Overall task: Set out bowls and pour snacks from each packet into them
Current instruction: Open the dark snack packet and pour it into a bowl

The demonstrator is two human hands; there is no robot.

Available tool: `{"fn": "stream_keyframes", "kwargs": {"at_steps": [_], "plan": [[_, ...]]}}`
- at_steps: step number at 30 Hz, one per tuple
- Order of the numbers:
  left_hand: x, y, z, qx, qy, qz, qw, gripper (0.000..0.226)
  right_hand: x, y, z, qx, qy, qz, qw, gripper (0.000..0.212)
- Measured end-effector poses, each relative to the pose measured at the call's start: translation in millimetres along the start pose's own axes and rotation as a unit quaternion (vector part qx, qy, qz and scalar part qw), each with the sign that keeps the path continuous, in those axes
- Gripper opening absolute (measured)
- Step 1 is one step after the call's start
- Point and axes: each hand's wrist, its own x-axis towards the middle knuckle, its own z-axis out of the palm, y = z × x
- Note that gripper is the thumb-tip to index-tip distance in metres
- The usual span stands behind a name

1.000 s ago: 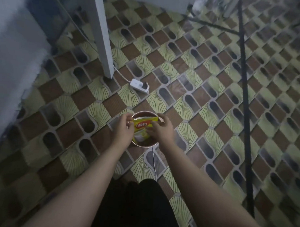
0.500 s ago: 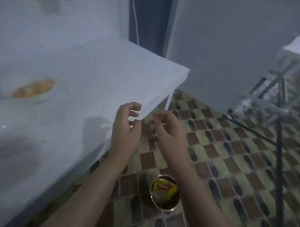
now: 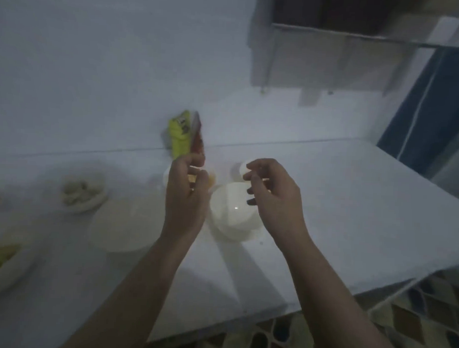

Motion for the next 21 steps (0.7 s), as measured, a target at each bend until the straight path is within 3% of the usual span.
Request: {"fn": "stream_keyframes", "kwargs": {"at_steps": [4, 8, 16, 21], "plan": [[49, -37, -48, 0.016, 0.046, 0.001, 0.999, 0.020, 37, 6, 69, -0.006, -0.035, -0.009, 0.999, 0.024], [98, -78, -74, 0.010, 0.057, -0.052, 0.997, 0.020, 84, 27, 132, -0.016, -0.059, 0.025, 0.998, 0.022], [195, -155, -71, -0.025, -0.057, -0.222, 0.973, 0.028, 171, 82, 207, -0.017, -0.086, 0.143, 0.986, 0.020], [240, -203, -43, -0.012, -0.142, -0.269, 0.952, 0.041, 212, 116, 242, -0.036, -0.107, 0.149, 0.982, 0.042]]}}
